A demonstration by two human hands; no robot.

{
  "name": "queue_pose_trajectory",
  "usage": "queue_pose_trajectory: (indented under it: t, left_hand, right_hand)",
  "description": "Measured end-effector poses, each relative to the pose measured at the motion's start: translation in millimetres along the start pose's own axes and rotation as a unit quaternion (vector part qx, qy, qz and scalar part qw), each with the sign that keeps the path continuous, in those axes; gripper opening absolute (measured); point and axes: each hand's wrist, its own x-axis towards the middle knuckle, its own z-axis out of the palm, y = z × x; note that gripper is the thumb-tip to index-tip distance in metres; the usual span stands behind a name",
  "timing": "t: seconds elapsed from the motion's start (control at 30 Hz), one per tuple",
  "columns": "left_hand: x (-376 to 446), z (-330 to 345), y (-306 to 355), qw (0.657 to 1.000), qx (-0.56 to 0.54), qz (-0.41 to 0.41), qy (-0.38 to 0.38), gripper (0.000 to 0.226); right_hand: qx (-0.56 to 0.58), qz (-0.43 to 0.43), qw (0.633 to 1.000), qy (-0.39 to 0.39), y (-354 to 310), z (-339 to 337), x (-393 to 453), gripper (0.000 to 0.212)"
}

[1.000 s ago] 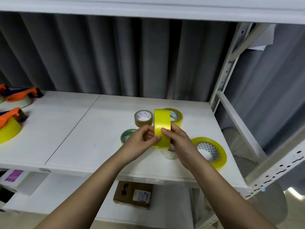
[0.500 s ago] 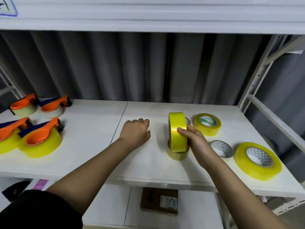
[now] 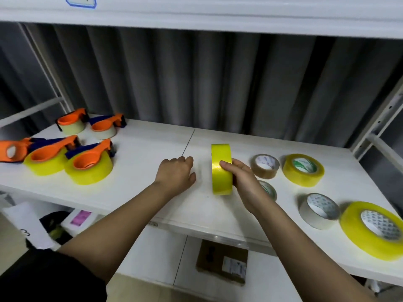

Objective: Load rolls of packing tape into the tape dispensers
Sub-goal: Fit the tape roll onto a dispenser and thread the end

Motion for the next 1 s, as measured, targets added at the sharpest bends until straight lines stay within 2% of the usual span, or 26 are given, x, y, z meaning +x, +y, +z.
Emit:
queue_pose_trajectory:
  t: [0.27,0.37,0.47,0.6,0.67,0.73,0.87,1.0]
  left_hand:
    - [-11,4,-83,1.0,-0.006,-0.023,0.013,0.034]
    - [-11,13,-128,0.999,-0.019,-0.017,0.023,0.035]
    - [-11,21,-174,0.999,-0.032,0.005,0.025,0.035]
    - [-9,21,-231,0.998,-0.042,0.048,0.025,0.034]
    - [-5,18,-253,0.997,-0.04,0.06,0.029,0.033]
    - [-3,18,-271,0.997,-0.04,0.066,0.031,0.033]
    - [-6,21,-293,0.996,-0.046,0.073,0.034,0.033]
    - [-9,23,-309,0.996,-0.072,0.046,0.036,0.032]
  right_hand:
    - [-0.029,0.001,1.0,-0.002,10,79,31,0.009]
    - [-0.04,-0.007,0.999,0.002,18,118,46,0.016]
    - [-0.03,-0.008,0.999,0.02,28,161,61,0.03]
    - [-0.008,-0.006,0.999,0.051,38,215,77,0.025]
    - [-0.003,-0.005,0.998,0.063,40,234,82,0.03]
    - [0.001,-0.003,0.997,0.076,43,250,87,0.036]
    - [-0.006,-0.002,0.996,0.084,47,272,93,0.033]
    - [-0.018,-0.005,0.997,0.075,51,286,97,0.034]
